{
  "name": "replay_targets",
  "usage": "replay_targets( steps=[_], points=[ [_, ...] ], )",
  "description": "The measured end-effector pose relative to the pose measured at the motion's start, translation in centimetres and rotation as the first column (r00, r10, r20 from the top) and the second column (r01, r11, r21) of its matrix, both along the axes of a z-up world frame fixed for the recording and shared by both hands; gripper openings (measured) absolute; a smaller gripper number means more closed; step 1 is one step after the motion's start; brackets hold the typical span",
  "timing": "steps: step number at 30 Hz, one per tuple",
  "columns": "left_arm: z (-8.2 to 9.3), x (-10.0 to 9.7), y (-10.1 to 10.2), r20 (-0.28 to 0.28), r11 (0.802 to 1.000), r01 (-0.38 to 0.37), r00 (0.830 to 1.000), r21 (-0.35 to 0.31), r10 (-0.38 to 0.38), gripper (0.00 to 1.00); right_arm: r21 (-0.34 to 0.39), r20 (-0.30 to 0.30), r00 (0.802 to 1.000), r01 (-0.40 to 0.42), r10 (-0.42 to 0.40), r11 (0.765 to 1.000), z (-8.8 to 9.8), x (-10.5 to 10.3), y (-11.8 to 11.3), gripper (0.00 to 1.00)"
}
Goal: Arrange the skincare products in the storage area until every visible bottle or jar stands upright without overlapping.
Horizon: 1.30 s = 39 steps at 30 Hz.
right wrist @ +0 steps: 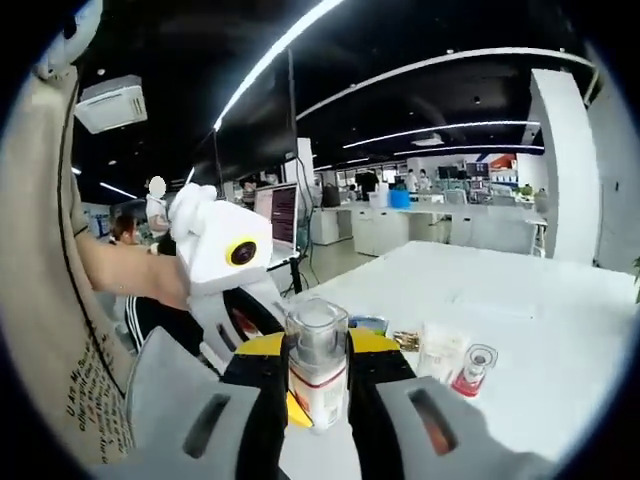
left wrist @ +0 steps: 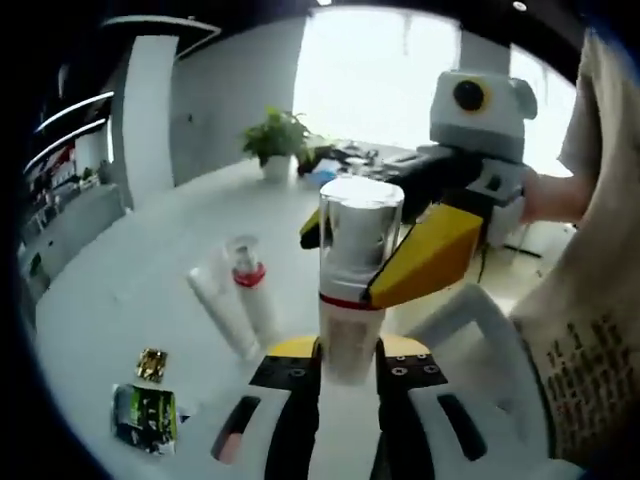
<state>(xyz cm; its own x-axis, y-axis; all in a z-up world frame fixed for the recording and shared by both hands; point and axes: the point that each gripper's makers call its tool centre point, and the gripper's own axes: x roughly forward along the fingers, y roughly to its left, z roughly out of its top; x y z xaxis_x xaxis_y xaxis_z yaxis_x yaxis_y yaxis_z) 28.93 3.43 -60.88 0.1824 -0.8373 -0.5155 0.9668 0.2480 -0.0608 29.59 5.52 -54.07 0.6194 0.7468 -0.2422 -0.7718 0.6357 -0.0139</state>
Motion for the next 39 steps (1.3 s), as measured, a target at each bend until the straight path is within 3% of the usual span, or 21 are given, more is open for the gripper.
replay_targets(
  steps=[5,21,28,39],
  points=[
    [-2.2,0.9,-0.5,0.069,0.999,-0.008,0.998,0.049,0.005,0.18,-0.094,0.007,1.000,0.014,-0.013,0.995,-2.2,0.4,-0.3,0.21],
    [-9.5,1.1,-2.7,0.020,0.990,0.058,0.998,0.127,-0.061,0.18,-0.245,-0.087,0.996,0.014,-0.036,0.969,-9.7,0.9,-2.2,0.21],
    [-12.2,1.1,-3.4,0.000,0.985,0.073,0.997,0.155,-0.074,0.18,-0.267,-0.142,0.987,0.030,-0.071,0.963,-12.4,1.1,-3.3,0.21],
    [-14.0,1.7,-4.0,-0.014,0.976,0.116,0.993,0.184,-0.116,0.17,-0.275,-0.182,0.976,0.064,-0.117,0.959,-14.3,1.8,-4.1,0.21]
  ],
)
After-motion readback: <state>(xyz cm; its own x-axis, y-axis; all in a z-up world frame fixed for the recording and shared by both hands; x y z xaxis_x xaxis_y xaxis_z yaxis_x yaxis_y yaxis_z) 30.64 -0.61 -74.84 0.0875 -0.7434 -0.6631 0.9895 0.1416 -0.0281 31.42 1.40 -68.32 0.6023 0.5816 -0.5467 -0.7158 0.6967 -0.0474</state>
